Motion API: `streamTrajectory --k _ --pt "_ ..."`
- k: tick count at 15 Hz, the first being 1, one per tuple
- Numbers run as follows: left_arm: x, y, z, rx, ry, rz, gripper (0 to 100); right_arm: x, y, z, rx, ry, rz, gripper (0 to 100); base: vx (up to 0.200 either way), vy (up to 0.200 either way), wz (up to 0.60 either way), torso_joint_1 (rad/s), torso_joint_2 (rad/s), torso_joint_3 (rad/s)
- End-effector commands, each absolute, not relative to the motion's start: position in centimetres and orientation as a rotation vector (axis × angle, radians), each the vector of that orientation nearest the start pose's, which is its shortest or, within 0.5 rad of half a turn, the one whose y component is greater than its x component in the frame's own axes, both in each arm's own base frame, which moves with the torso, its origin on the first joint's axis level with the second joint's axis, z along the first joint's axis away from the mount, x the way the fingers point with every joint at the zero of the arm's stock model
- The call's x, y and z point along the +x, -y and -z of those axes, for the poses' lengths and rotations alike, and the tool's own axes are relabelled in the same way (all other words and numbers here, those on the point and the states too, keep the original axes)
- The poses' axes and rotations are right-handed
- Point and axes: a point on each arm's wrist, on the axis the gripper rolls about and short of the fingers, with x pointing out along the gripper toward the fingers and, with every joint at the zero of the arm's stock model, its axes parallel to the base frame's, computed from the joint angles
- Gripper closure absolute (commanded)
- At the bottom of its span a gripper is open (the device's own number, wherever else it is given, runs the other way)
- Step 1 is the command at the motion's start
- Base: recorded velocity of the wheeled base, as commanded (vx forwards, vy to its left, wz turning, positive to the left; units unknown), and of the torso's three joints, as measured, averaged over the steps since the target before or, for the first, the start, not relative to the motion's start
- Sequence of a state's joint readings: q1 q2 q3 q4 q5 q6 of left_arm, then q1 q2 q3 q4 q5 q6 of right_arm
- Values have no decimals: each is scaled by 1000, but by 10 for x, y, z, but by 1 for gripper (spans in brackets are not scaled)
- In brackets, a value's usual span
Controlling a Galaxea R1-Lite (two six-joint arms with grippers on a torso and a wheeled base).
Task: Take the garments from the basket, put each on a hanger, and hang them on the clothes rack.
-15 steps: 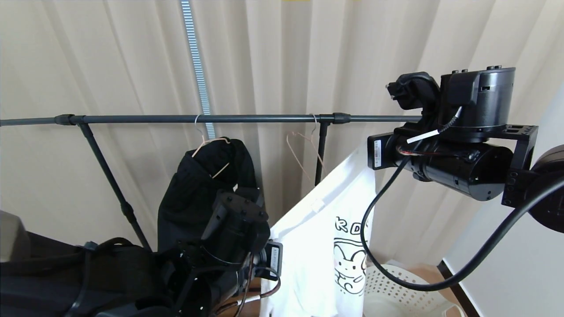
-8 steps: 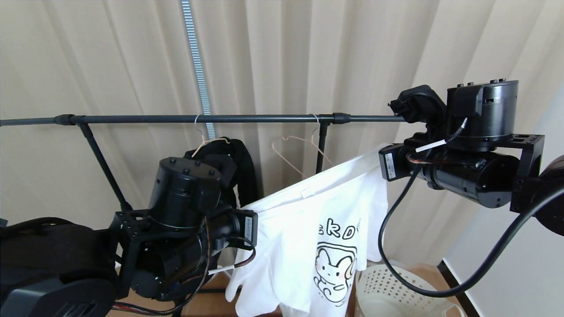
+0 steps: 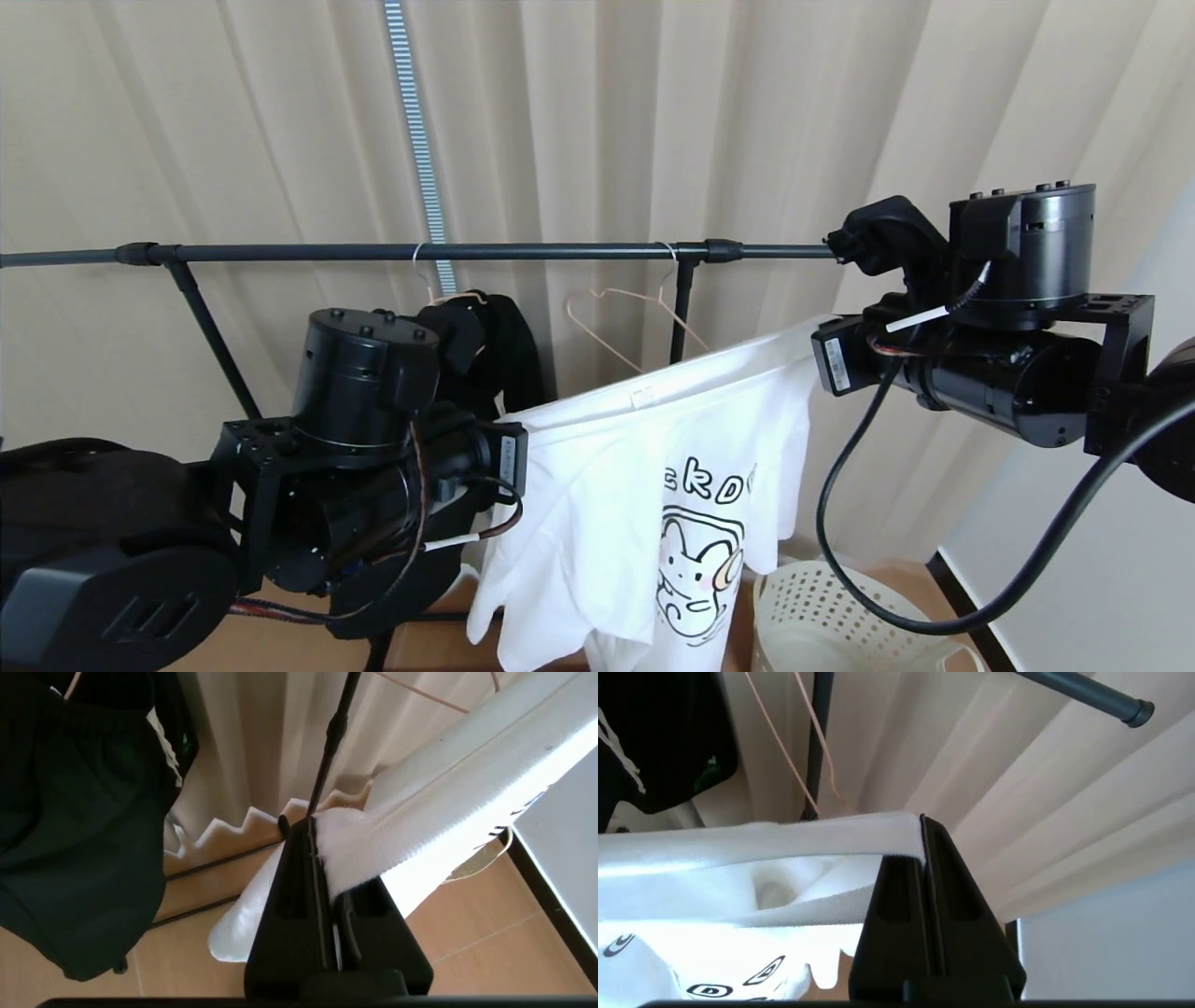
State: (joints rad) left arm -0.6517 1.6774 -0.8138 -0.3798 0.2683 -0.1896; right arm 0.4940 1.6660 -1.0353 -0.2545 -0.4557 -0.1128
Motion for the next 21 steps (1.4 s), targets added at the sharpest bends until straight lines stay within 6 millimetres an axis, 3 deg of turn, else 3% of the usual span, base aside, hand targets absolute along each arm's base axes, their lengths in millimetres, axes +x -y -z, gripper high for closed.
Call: streamTrajectory --k 1,7,13,16,21 --pt "250 172 -160 45 -484 303 100 262 -130 -224 -313 -352 -61 100 0 0 0 0 0 0" --pt "291 176 -151 18 -503 309 100 240 -137 -210 -429 -452 -150 100 0 0 0 0 0 0" --pt "325 200 -178 -16 -388 455 100 216 -160 -207 -483 -481 -278 100 0 0 0 0 0 0" --pt "338 211 -180 -31 -349 488 100 204 -177 -202 -472 -486 -341 100 0 0 0 0 0 0" --pt "350 225 -202 -48 -243 545 100 188 -200 -193 -456 -526 -415 100 0 0 0 0 0 0"
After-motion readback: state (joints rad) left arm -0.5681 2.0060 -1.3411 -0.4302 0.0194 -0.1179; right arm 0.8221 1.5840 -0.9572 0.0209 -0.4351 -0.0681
